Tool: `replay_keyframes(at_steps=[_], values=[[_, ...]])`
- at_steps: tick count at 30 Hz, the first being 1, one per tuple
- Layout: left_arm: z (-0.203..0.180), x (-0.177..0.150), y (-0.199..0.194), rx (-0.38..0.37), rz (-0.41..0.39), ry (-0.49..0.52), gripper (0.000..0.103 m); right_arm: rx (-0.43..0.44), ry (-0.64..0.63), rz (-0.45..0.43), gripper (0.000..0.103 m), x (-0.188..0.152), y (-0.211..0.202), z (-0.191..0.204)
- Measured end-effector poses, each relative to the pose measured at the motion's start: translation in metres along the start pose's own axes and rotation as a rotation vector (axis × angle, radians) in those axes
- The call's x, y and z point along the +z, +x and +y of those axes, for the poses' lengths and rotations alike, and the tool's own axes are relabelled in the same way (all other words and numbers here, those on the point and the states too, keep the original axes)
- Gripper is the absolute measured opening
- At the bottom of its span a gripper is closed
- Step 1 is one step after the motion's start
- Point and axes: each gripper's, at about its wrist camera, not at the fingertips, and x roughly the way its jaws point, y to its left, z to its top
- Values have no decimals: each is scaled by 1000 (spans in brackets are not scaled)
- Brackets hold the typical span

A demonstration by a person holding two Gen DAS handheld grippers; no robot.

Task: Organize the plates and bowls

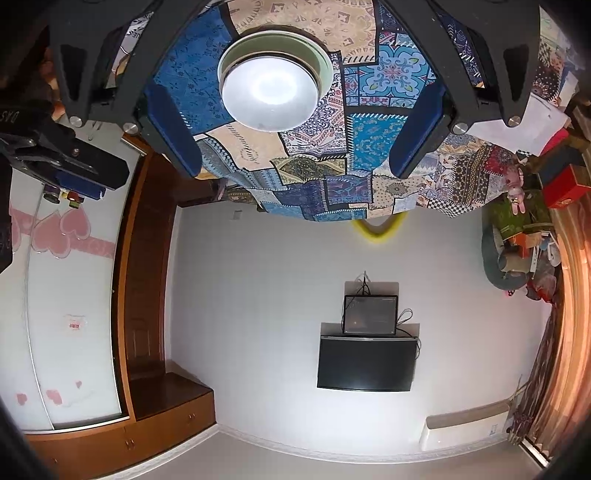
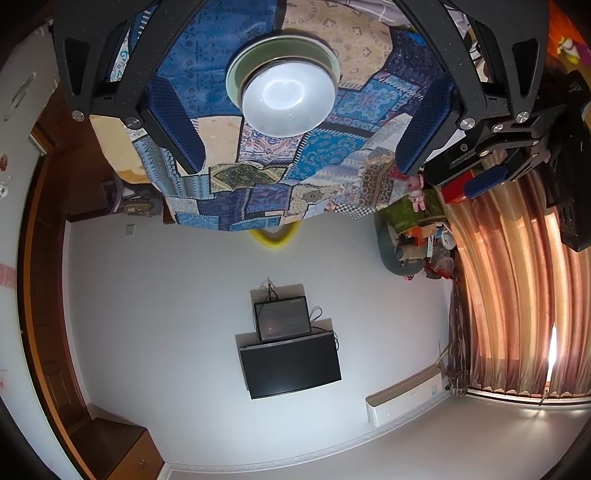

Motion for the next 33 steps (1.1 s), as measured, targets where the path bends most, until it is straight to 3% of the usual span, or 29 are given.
replay_keyframes(at_steps=[33], values=[[4,-1,3,-15,1,-26,103,-1,-8,12,103,0,1,4]])
